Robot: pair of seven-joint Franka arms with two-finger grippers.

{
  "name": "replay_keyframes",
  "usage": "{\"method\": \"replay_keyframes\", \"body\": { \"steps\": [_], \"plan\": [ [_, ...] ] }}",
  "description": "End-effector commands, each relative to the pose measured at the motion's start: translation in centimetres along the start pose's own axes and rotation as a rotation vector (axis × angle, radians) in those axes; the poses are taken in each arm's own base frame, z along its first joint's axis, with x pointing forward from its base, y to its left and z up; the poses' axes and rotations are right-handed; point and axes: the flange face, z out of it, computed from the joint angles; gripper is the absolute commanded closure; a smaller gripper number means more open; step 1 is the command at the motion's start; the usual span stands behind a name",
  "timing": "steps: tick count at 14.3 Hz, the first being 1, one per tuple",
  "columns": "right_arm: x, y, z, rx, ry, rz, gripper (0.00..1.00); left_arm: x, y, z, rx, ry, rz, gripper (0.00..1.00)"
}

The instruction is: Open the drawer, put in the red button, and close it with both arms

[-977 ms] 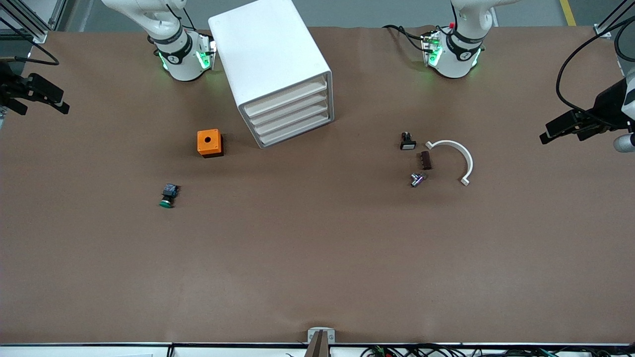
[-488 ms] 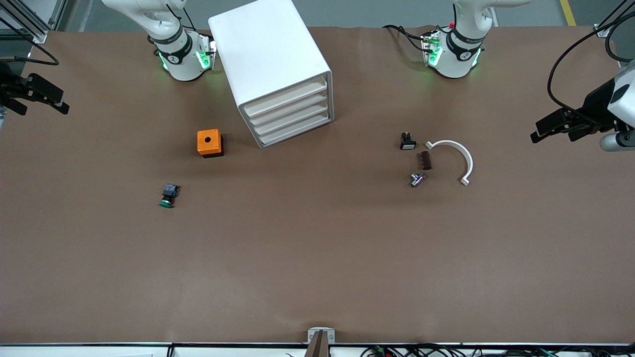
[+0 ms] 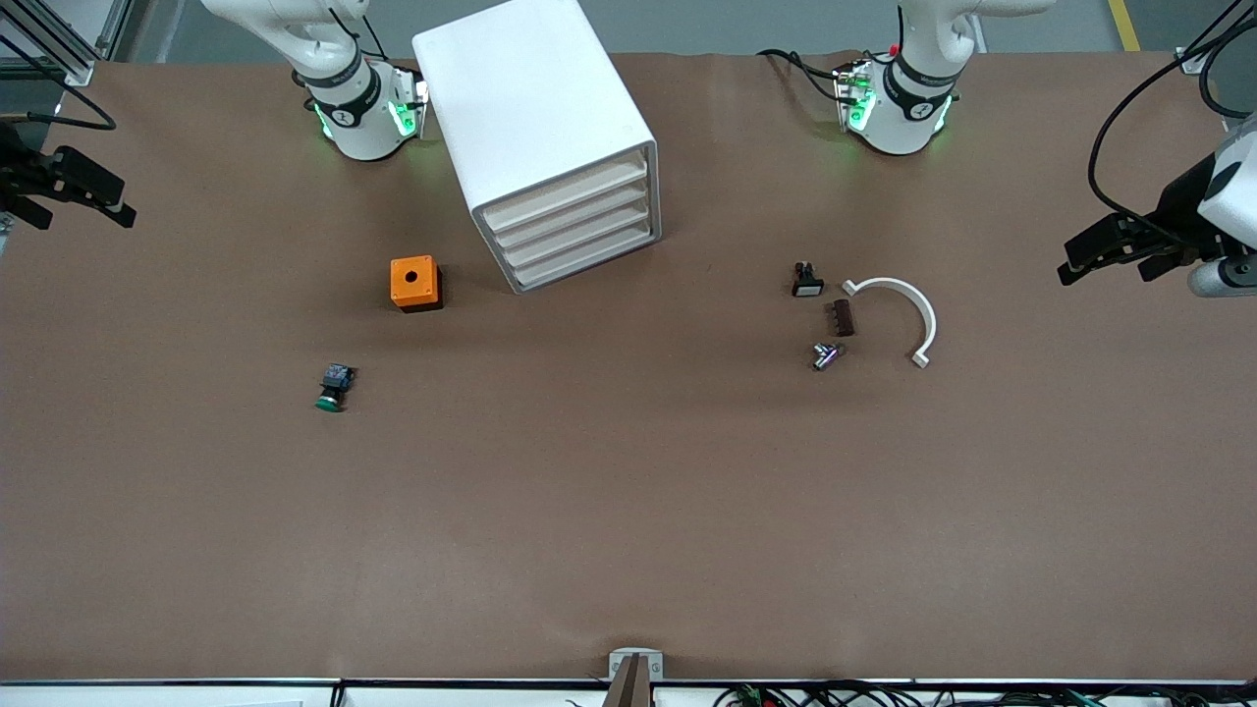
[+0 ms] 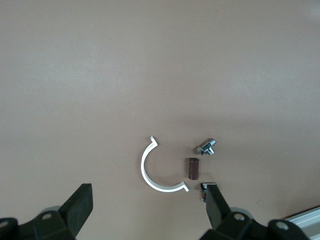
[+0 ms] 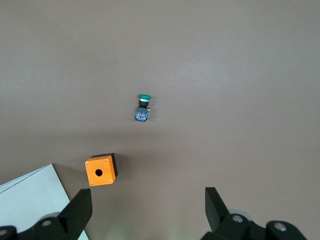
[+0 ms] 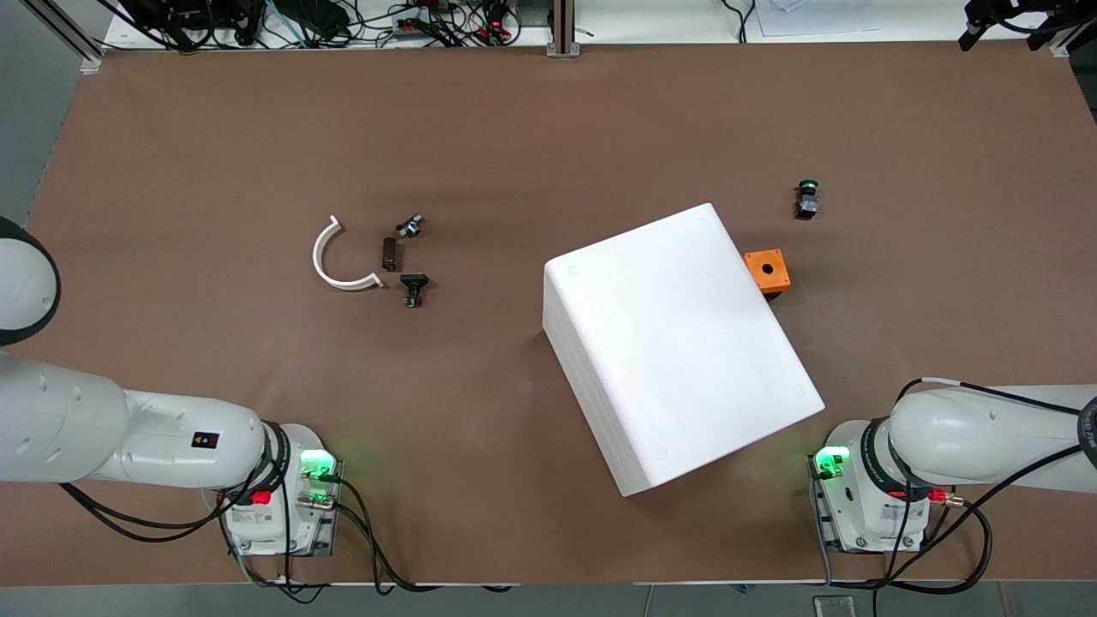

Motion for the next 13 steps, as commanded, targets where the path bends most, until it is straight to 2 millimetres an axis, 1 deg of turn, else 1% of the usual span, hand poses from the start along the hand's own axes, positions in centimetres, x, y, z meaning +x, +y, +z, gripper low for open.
{"method": "replay_keyframes", "body": {
  "steps": [1, 2, 5, 6, 10, 11, 13],
  "plan": [
    [-0.5, -0.1, -0.2, 0.007, 0.012, 0.001, 0.0, 0.3, -0.7, -1.1, 0.012, 0.021, -0.012, 0.0],
    [-0.5, 0.1, -0.2, 0.007, 0.012, 0.004, 0.0, 0.4, 0.0, -1.4, 0.01, 0.028, -0.001, 0.0],
    [-0.5, 0.0, -0.2, 0.007, 0.012, 0.003, 0.0, 0.5, 0.2, -2.3, 0.013, 0.046, 0.001, 0.0],
    [-0.5, 0.0, -0.2, 0.007, 0.012, 0.003, 0.0, 0.5, 0.2, -2.5, 0.013, 0.051, 0.0, 0.0],
    [-0.5, 0.2, -0.2, 0.007, 0.01, 0.007, 0.0, -0.3, -0.3, -4.9, 0.013, 0.087, 0.0, 0.0],
    [-0.5, 0.2, -0.2, 0.007, 0.01, 0.007, 0.0, 0.1, -0.2, -5.7, 0.015, 0.104, 0.001, 0.0],
    [-0.5, 0.2, -0.2, 0.006, 0.01, 0.007, 0.0, 1.1, 0.3, -5.4, 0.011, 0.105, 0.005, 0.0]
  ]
}}
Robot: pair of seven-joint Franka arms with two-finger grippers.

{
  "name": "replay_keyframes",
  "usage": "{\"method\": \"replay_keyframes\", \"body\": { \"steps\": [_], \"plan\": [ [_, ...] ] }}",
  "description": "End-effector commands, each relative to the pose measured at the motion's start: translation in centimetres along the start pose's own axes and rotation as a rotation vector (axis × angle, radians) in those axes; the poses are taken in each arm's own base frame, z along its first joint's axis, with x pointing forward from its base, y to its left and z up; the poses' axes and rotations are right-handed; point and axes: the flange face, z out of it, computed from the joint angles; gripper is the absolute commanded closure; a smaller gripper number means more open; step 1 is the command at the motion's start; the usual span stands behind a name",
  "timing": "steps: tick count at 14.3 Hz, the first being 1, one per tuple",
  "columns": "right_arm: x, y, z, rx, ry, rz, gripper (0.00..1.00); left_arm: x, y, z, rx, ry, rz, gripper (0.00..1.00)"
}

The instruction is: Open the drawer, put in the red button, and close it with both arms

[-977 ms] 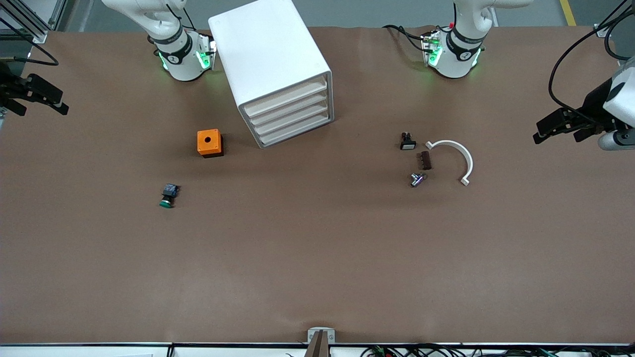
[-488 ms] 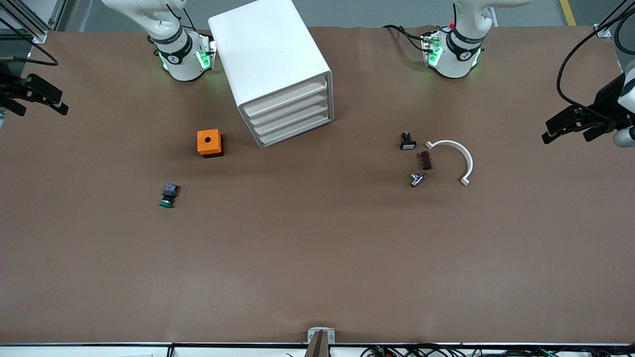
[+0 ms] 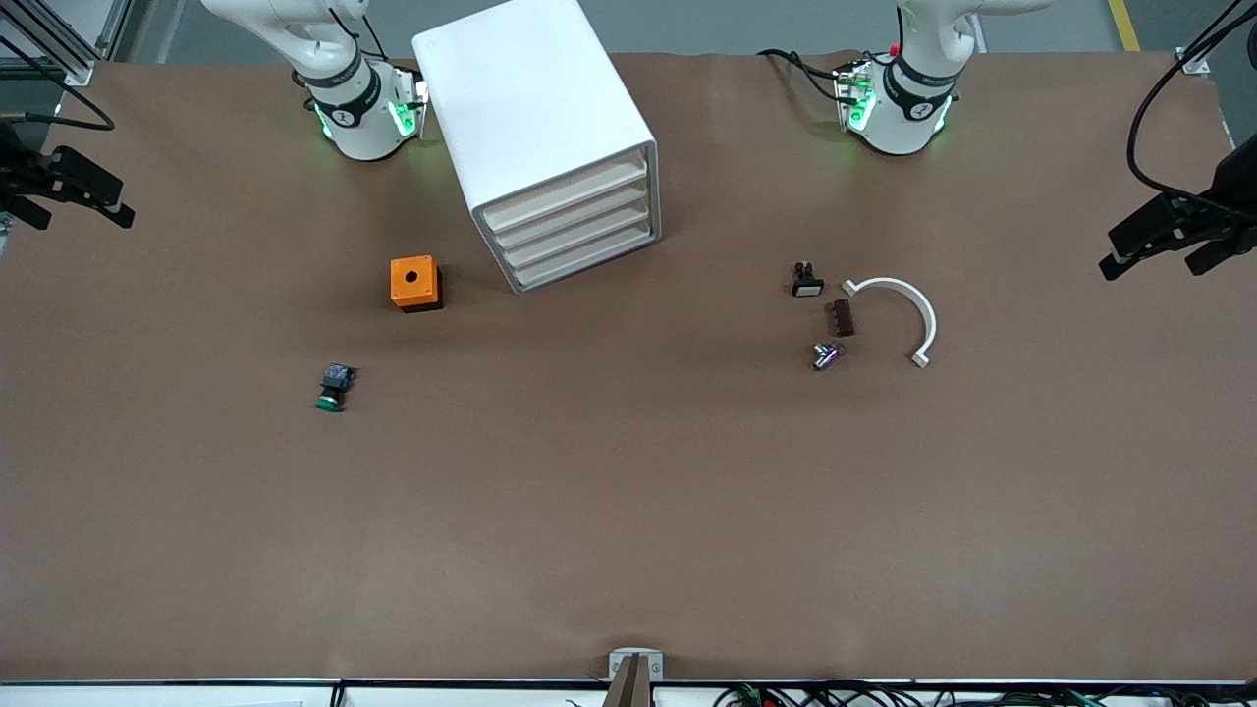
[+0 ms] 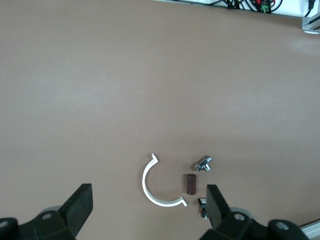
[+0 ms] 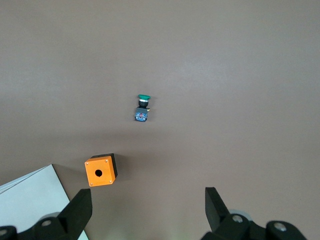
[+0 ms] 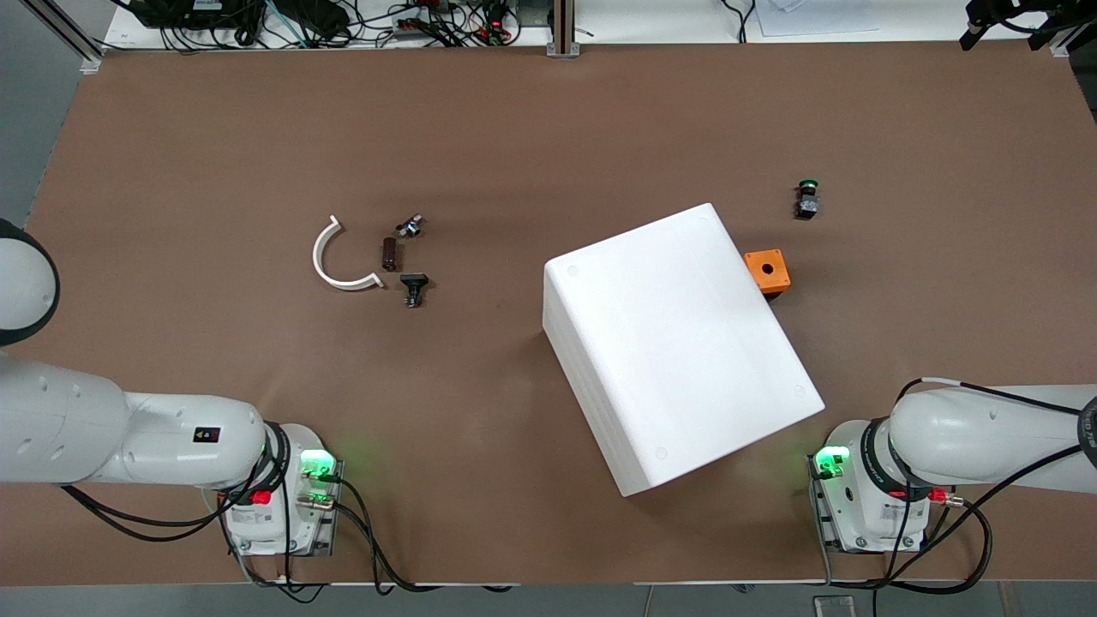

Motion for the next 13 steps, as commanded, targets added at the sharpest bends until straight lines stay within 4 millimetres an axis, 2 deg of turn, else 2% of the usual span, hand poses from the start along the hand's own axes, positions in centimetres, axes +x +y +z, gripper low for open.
{"method": "replay_keyframes", "body": {
  "steps": [1, 4, 13],
  "plan": [
    [-0.5, 0.1, -0.2, 0.004, 0.009, 0.004, 0.0, 1.2, 0.6, 0.1, 0.017, -0.001, 0.013, 0.0],
    [-0.5, 0.2, -0.4, -0.004, 0.016, 0.004, 0.0, 1.6, 0.5, 0.9, 0.029, -0.019, 0.011, 0.0],
    [-0.6, 1.1, -0.8, -0.004, 0.02, 0.022, 0.0, 1.0, 0.5, 0.5, 0.026, -0.048, 0.013, 0.0]
  ]
}}
